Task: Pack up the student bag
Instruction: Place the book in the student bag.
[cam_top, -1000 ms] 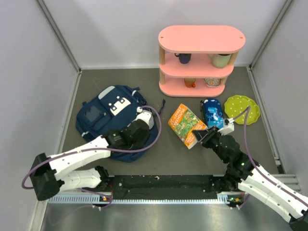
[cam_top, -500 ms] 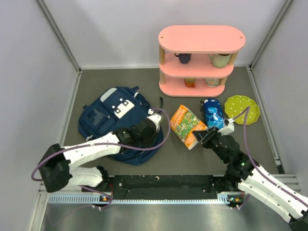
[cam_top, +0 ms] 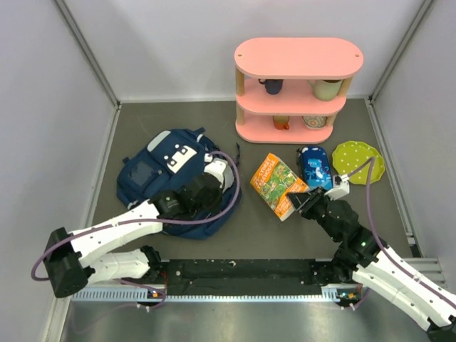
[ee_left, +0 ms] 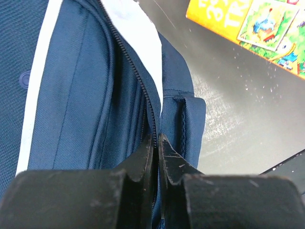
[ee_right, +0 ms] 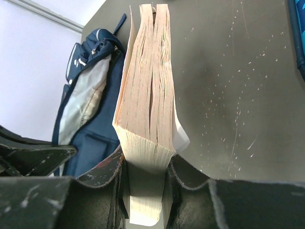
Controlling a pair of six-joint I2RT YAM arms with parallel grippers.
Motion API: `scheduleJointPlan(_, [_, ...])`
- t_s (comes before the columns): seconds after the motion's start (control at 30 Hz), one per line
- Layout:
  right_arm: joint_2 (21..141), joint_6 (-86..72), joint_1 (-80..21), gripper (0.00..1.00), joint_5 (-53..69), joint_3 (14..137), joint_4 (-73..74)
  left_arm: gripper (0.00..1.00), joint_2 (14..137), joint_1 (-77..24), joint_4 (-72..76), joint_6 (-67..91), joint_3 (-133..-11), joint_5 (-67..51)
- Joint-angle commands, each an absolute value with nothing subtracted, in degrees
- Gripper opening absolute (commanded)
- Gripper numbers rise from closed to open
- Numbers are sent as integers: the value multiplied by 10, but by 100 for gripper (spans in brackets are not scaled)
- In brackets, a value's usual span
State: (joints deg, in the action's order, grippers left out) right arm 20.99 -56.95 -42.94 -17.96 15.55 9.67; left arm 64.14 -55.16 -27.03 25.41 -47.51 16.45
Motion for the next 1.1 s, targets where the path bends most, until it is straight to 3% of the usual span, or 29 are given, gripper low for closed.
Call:
scheduleJointPlan(0.0, [199,-567,-424,0,-185,198,47,11,597,-533,-207,259,-451,173])
scheduleJointPlan(0.13, [198,-567,-424,0,-181,198,47,22,617,-521,-176,259,-429,119])
scheduleJointPlan(0.37, [198,-567,-424,0,-180,200,48,23,685,-519,-158,263,-433,76])
scheduleJointPlan(0.43, [198,-564,-424,0,-181,200,48,32,687,-519,-161,260,-444,50])
scheduleJointPlan(0.57, [199,-565,-424,0,-184,199,48,59,674,-519,-146,260,-440,39])
scheduleJointPlan(0.67, [198,-566,-424,0,-185,199,49,63,666,-519,-131,257,-431,34])
scheduleJointPlan(0.77, [198,-565,-425,0,-187,198,49,64,671,-519,-129,254,-429,27])
scheduleJointPlan(1.07, [198,-564,-424,0,-188,197,49,54,722,-519,-160,250,-445,52])
